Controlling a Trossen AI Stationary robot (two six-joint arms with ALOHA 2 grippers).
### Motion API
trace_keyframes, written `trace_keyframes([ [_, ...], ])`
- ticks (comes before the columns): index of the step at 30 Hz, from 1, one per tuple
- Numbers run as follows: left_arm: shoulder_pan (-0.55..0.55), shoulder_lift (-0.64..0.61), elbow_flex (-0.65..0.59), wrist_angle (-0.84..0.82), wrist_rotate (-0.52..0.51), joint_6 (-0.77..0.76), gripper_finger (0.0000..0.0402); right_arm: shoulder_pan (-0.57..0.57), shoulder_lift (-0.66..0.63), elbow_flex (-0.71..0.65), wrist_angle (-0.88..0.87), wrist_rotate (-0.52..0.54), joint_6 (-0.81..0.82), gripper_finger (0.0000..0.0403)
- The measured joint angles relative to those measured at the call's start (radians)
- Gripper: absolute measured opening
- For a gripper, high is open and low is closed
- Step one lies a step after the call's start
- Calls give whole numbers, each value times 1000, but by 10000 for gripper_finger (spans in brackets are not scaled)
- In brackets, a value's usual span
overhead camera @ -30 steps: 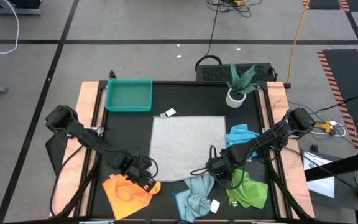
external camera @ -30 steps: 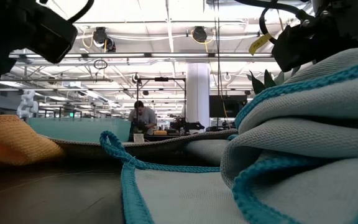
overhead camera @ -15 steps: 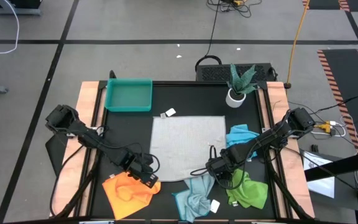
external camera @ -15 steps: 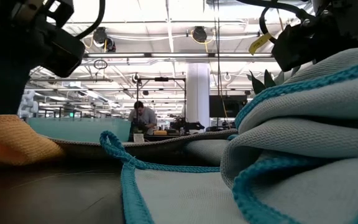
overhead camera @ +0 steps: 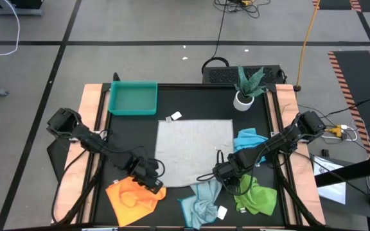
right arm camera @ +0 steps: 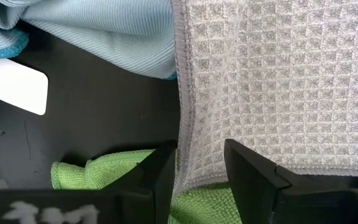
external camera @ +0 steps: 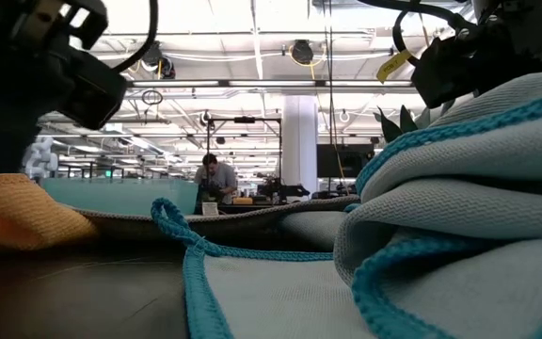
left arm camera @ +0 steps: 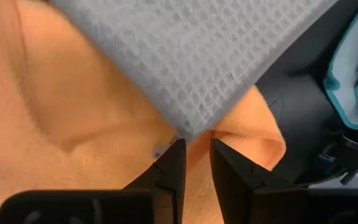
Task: Fold microfiber towels
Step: Fold the gray microfiber towel
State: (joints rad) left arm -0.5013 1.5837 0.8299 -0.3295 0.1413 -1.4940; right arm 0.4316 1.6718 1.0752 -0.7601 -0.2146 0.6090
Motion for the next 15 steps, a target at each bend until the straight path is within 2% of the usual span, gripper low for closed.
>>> trace_keyframes([
  [15, 65, 0, -45, 99, 51, 69, 74, 0, 0, 0, 0, -27, 8, 132],
])
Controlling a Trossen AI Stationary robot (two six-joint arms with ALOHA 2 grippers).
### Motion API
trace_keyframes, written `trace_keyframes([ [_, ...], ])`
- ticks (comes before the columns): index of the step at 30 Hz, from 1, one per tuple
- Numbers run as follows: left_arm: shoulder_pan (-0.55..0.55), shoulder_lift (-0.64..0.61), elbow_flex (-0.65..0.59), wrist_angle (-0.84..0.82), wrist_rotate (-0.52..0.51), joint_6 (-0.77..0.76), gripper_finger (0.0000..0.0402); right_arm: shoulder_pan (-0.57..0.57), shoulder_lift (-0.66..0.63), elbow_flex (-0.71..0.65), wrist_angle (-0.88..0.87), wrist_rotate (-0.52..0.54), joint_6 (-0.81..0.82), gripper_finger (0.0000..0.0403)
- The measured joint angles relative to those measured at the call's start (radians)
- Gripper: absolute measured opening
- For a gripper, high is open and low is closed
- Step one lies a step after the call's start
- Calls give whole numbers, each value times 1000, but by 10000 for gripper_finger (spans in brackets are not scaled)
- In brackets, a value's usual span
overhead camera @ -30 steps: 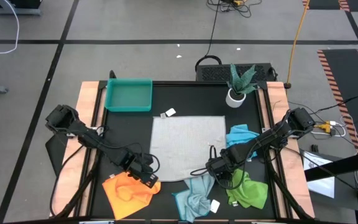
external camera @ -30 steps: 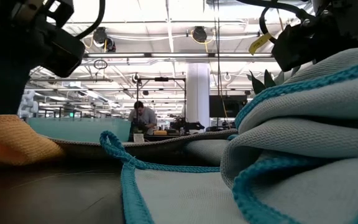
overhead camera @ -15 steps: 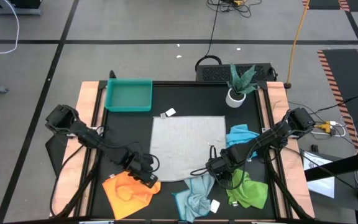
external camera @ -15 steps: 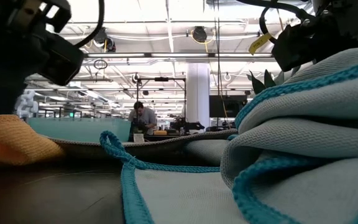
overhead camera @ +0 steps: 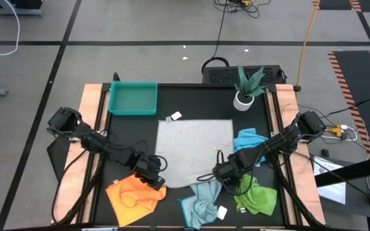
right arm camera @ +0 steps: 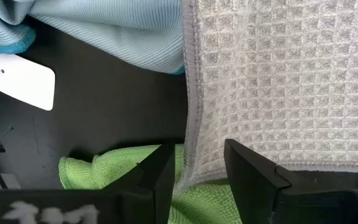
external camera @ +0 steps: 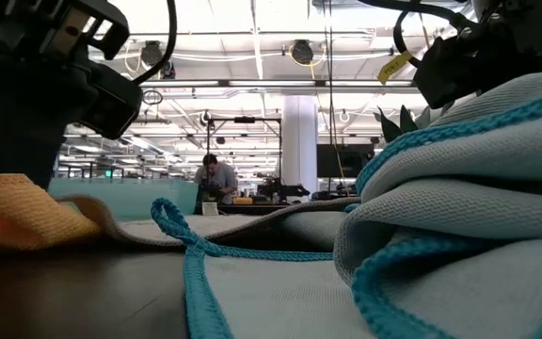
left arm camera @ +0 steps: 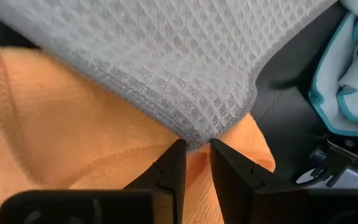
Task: Fold microfiber towels
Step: Fold the gray microfiber towel
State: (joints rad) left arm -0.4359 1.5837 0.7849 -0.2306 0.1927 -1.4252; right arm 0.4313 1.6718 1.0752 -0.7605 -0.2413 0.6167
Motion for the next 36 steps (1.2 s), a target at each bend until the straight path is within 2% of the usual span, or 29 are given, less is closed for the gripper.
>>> trace_keyframes([
  [10, 8, 0, 0, -3, 113, 46, 74, -13, 0, 0, -6, 0, -9, 132],
  [17, 11, 0, 0, -1, 114, 73, 80, -26, 0, 0, -8, 0, -24, 132],
  [20, 12, 0, 0, -2, 112, 78, 106, -26, 0, 0, -8, 0, -27, 132],
  [29, 19, 0, 0, -3, 48, 36, 220, -26, 0, 0, -8, 0, -27, 132],
  [36, 18, 0, 0, -11, 56, 29, 252, -26, 0, 0, -8, -1, -27, 132],
])
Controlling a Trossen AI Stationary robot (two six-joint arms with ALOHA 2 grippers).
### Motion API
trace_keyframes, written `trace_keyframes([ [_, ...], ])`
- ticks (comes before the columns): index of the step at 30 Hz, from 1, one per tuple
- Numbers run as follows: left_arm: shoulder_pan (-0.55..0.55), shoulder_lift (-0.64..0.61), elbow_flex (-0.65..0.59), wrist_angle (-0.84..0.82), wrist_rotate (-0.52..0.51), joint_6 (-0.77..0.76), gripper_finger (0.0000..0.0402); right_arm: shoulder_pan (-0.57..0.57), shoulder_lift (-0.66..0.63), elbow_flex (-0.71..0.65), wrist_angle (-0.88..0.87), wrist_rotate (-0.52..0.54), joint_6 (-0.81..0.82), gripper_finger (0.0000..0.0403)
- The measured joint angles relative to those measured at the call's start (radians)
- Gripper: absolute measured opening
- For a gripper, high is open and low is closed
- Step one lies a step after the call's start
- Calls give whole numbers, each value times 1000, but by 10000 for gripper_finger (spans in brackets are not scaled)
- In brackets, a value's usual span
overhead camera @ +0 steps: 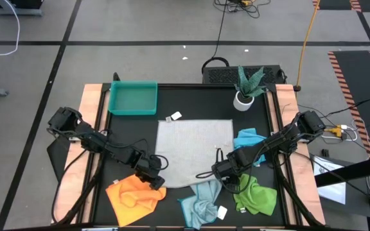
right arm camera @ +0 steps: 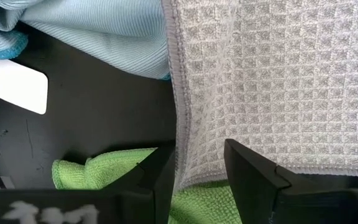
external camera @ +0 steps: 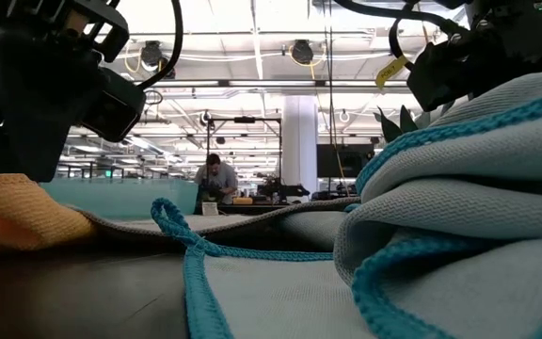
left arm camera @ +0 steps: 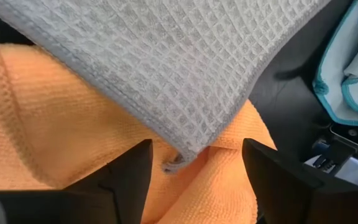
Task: Fold microfiber towels
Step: Fold the gray microfiber towel
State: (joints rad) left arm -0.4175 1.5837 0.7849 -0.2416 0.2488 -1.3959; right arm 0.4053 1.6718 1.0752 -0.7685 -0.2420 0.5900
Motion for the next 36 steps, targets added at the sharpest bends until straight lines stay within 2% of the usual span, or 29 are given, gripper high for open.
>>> trace_keyframes([
  [6, 0, 0, 0, 11, -10, -6, 242, 0, 0, 0, 0, 0, 0, 132],
  [11, 3, 0, 0, 13, -47, -10, 219, 0, 0, 0, 0, 0, 3, 132],
  [20, 4, 0, 0, 15, -48, -5, 180, 0, 0, 0, 0, 1, 8, 132],
  [25, 2, 0, 0, 15, -27, -17, 137, 0, 0, 0, -4, 4, 9, 127],
  [28, 2, 0, 0, 16, -14, -24, 91, 0, 0, 0, -12, 7, 9, 107],
  [32, 2, 0, 0, 16, -14, -17, 16, 0, 0, 0, -18, 7, 9, 58],
  [36, 2, 0, 0, 18, -32, -16, 11, 0, 0, 0, -18, 8, 5, 9],
])
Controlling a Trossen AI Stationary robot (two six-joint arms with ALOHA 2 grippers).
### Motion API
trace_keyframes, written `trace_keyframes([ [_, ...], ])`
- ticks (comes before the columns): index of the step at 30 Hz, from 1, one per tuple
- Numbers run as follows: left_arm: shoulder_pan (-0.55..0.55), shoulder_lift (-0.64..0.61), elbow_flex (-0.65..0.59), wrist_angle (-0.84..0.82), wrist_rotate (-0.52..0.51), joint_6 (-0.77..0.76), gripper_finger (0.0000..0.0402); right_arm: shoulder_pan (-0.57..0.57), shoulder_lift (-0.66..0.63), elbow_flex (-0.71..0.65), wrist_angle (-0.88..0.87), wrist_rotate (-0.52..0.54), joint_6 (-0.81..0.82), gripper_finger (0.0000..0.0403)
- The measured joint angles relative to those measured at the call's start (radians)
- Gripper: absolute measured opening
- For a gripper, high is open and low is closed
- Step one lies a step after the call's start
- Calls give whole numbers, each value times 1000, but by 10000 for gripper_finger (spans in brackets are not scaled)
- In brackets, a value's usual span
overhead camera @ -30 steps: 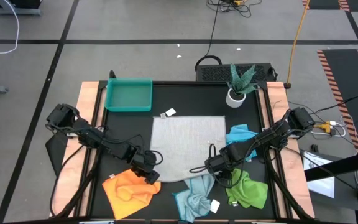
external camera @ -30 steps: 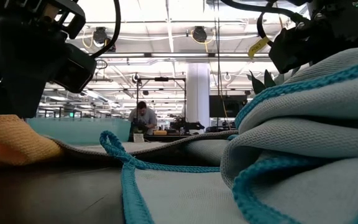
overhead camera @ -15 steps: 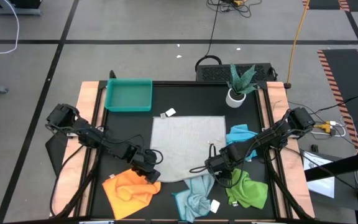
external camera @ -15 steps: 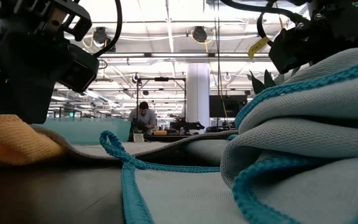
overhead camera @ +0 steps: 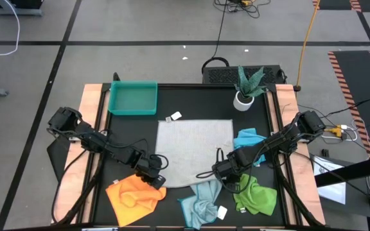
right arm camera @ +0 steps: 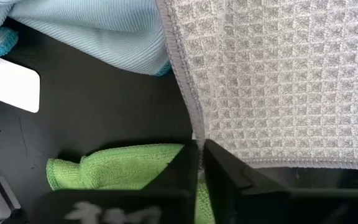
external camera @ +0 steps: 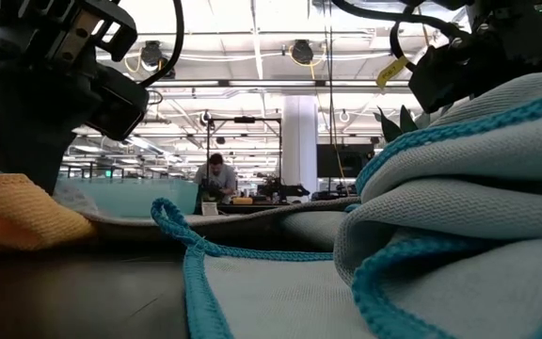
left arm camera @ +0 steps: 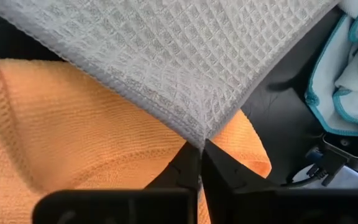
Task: Fold microfiber towels
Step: Fold the gray microfiber towel
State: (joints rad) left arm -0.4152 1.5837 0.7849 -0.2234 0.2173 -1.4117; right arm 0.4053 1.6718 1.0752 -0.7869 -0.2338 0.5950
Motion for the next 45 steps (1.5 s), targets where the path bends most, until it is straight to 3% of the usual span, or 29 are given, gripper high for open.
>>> trace_keyframes([
  [10, 25, -15, 51, 6, -75, 22, 3, -8, -57, 0, -36, 29, 20, 1],
  [18, 95, -90, 146, -325, -143, 91, 1, -71, -228, 1, -141, 153, 40, 1],
  [21, 127, -152, 156, -432, -192, 104, 1, -124, -258, 1, -152, 163, -16, 1],
  [29, 262, -283, 159, -530, -383, 171, 1, -293, -242, 1, -156, 225, -234, 0],
  [45, 546, -270, 158, -524, -355, 415, 0, -555, -246, 1, -181, 367, -498, 0],
])
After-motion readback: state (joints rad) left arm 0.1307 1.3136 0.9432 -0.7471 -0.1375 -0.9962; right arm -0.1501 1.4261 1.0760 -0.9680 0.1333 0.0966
